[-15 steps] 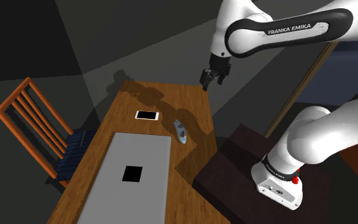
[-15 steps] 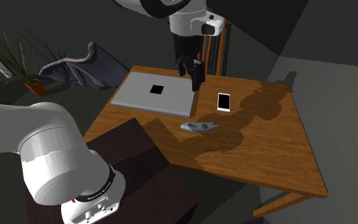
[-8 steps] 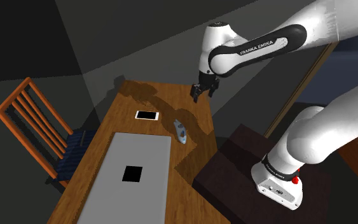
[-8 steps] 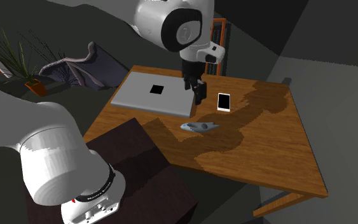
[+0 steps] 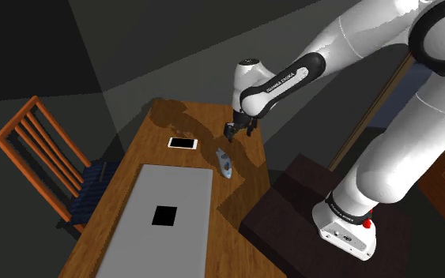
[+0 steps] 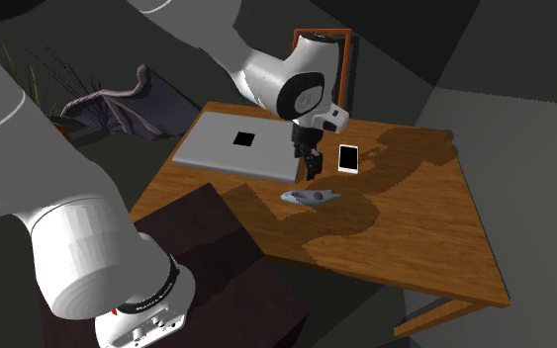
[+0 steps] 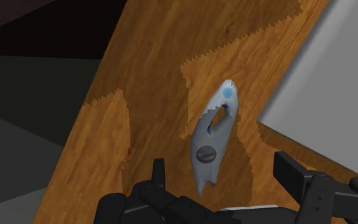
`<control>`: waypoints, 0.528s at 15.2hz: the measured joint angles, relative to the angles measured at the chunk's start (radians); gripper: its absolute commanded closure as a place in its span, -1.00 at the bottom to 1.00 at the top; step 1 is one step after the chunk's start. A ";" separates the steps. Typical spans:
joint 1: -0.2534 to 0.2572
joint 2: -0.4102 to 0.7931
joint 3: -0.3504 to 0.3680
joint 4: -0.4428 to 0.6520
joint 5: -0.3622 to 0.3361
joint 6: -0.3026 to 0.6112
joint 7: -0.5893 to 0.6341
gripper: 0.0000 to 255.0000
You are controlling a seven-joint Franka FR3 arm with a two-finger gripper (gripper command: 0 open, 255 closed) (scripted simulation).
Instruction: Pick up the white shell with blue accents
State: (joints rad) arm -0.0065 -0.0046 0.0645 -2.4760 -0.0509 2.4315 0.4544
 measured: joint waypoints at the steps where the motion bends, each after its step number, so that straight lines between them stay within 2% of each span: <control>1: -0.001 0.034 -0.001 0.009 -0.001 0.020 0.009 -1.00; 8: 0.006 0.319 -0.011 0.125 -0.008 0.160 0.077 -1.00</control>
State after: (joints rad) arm -0.0009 0.3139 0.0539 -2.3514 -0.0592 2.5916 0.5310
